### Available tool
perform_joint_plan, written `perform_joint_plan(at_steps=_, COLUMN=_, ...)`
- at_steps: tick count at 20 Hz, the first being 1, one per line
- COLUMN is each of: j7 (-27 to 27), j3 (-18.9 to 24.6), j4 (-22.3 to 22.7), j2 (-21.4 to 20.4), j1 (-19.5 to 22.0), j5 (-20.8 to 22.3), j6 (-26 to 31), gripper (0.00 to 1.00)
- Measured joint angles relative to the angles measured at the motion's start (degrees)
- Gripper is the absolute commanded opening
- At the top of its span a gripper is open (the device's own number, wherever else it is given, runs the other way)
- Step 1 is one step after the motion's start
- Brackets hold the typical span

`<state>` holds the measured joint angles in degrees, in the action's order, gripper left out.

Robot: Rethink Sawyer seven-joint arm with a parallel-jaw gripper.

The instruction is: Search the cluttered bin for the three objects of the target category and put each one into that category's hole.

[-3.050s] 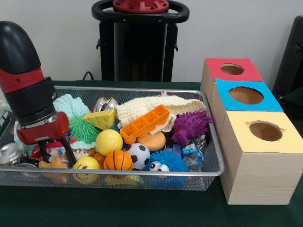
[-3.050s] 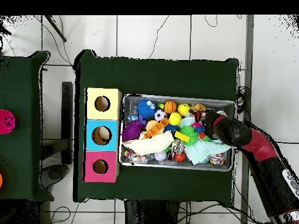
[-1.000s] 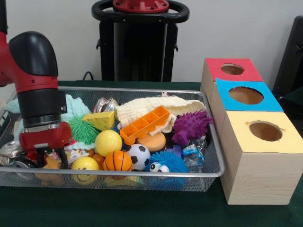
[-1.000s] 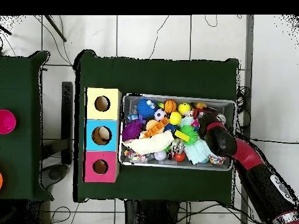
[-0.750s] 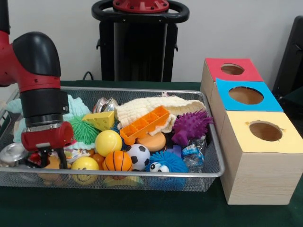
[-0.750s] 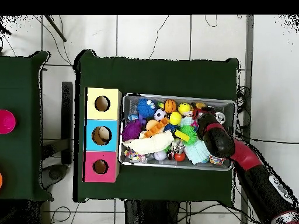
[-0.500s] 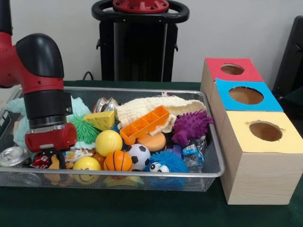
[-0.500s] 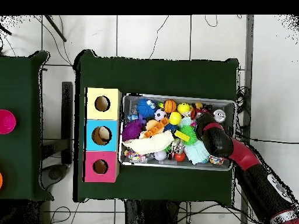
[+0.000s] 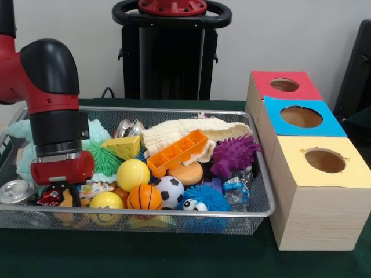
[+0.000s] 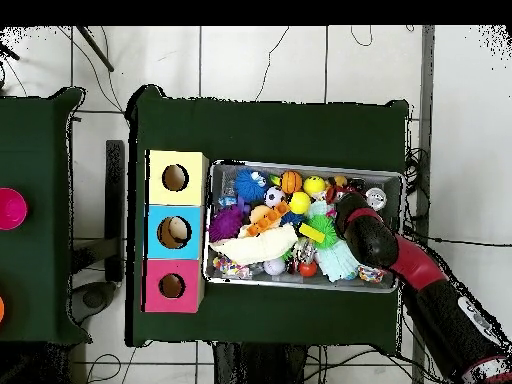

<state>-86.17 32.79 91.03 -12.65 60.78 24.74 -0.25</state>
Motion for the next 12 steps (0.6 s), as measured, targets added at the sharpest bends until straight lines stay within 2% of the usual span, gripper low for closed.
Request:
perform_joint_plan(at_steps=6, j7=0.0, j3=-2.7, j4=0.8, j2=-2.8, j1=-2.3, j5=-0.6, j6=0.0, gripper=0.0)
perform_joint_plan(at_steps=12, j7=-0.2, j3=-5.4, j4=4.4, j2=-7.9, j1=-4.6, j5=-1.4, j6=-0.5, gripper=0.0)
